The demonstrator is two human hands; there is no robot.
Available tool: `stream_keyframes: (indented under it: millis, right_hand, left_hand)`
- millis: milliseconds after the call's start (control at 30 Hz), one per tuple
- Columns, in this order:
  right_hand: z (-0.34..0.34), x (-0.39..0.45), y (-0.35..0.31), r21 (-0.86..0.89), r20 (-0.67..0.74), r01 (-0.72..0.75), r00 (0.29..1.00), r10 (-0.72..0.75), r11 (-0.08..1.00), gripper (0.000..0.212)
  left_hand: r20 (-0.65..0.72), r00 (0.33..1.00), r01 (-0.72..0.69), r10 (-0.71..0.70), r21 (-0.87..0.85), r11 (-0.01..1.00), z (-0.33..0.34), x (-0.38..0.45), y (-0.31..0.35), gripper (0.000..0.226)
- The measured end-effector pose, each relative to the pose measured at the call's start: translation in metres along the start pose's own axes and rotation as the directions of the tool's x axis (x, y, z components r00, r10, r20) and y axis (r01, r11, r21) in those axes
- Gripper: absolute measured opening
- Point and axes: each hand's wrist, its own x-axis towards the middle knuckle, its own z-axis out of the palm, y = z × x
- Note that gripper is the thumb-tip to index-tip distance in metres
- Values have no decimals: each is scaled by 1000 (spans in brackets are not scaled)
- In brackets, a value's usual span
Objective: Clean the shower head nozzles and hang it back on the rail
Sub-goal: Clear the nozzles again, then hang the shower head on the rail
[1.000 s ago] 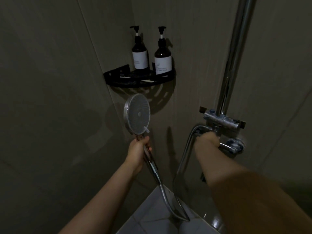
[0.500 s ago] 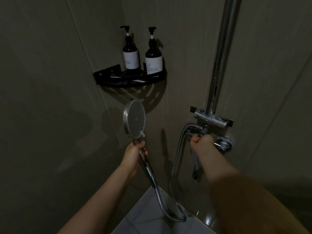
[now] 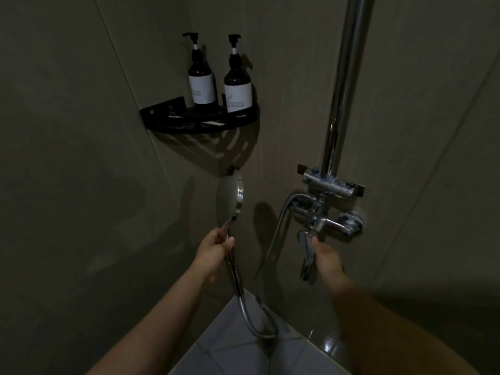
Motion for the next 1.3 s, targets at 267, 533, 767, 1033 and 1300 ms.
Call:
stream_keyframes:
  millis: [267,533,767,1033,1300]
  right_hand:
    - [6,19,18,-129,-28,38,999,-42,991,23]
    - [12,27,27,-85,-64,31,997,-36,996,14]
    - [10,29,29,-127,-58,38,997,-45,991,19]
    - [11,29,29,-150,-61,45,997,-55,988,20]
    - [11,26,27,-170,-71,64,995,-77,983,21]
  left_hand:
    - [45,997,-61,58,73,995,-9,-14,-10,26]
    - [17,1000,-13,12,51,999,-15,-16,-14,25]
    - [17,1000,-22,21,50,999,-16,-13,-18,25]
    - [19,1000,-9,8,52,999,-20,-10,-21,23]
    - [9,1000,12,-13,108,994,-30,-3,-31,22]
